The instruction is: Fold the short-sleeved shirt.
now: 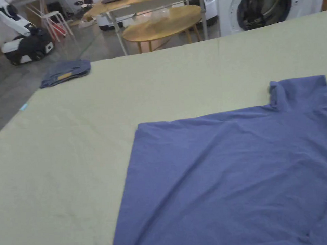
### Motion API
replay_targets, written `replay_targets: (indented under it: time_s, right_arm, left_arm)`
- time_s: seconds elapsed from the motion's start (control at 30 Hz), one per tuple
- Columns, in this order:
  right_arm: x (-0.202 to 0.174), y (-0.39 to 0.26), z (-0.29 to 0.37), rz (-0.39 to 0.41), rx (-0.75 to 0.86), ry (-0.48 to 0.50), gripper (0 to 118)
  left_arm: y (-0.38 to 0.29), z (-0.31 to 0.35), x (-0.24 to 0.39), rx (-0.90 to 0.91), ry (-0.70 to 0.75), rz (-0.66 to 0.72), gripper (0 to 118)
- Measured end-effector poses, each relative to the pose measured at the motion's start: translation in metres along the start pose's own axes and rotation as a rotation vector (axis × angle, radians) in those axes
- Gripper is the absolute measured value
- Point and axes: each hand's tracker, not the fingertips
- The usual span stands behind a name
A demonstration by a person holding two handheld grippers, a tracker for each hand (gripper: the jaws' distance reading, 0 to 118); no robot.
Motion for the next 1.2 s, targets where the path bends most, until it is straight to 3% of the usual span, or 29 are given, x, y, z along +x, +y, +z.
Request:
replay_targets:
  time_s: [0.03,0.07,0.1,0.13,0.2,0.33,0.5,0.53,0.6,0.67,0.8,0.93,1.07,1.2]
  right_arm:
    - [0.007,-0.002,0.006,-0.019,0.008,-0.025,5]
    - [0.013,-0.006,0.013,-0.024,0.021,-0.058,24]
    - [0.019,-0.009,0.017,-0.016,0.021,-0.093,24]
    - [0.025,-0.014,0.020,-0.007,0.009,-0.119,33]
    - [0.036,-0.025,0.019,-0.018,-0.028,-0.114,67]
    - [0.049,-0.051,0.010,-0.066,-0.103,-0.131,67]
    - [0.051,-0.069,-0.016,-0.111,-0.183,-0.064,59]
    - [0.050,-0.072,-0.020,-0.113,-0.187,-0.051,54]
    - [0.047,-0.074,-0.025,-0.116,-0.194,-0.034,7]
    - [0.041,-0.075,-0.022,-0.109,-0.168,-0.033,2]
    - [0.039,-0.048,-0.015,-0.073,-0.127,0.000,1]
    - [0.040,0.012,-0.036,-0.035,-0.041,0.062,1]
    - [0.027,0.075,-0.098,0.030,-0.008,0.082,1]
    - [0.016,0.119,-0.180,0.034,-0.066,0.058,1]
  left_arm:
    - [0.003,0.001,-0.002,-0.007,-0.009,0.007,6]
    - [0.006,0.000,-0.005,-0.024,-0.022,0.022,6]
    - [0.009,0.000,-0.008,-0.040,-0.036,0.051,6]
    - [0.010,0.001,-0.011,-0.045,-0.043,0.068,6]
    - [0.009,0.001,-0.010,-0.039,-0.042,0.064,6]
    - [0.009,0.005,0.000,-0.031,-0.029,0.060,6]
    - [0.009,0.008,0.004,-0.030,-0.026,0.059,6]
    - [0.009,0.009,0.003,-0.030,-0.027,0.059,6]
    - [0.009,0.009,0.004,-0.029,-0.029,0.062,6]
    - [0.009,0.011,0.004,-0.024,-0.029,0.064,6]
    - [0.022,0.029,0.008,0.073,-0.053,0.052,5]
    - [0.092,0.039,0.012,0.224,-0.120,0.031,5]
    - [0.162,-0.008,0.002,0.243,-0.155,0.029,5]
    - [0.208,-0.074,-0.001,0.157,-0.118,0.033,5]
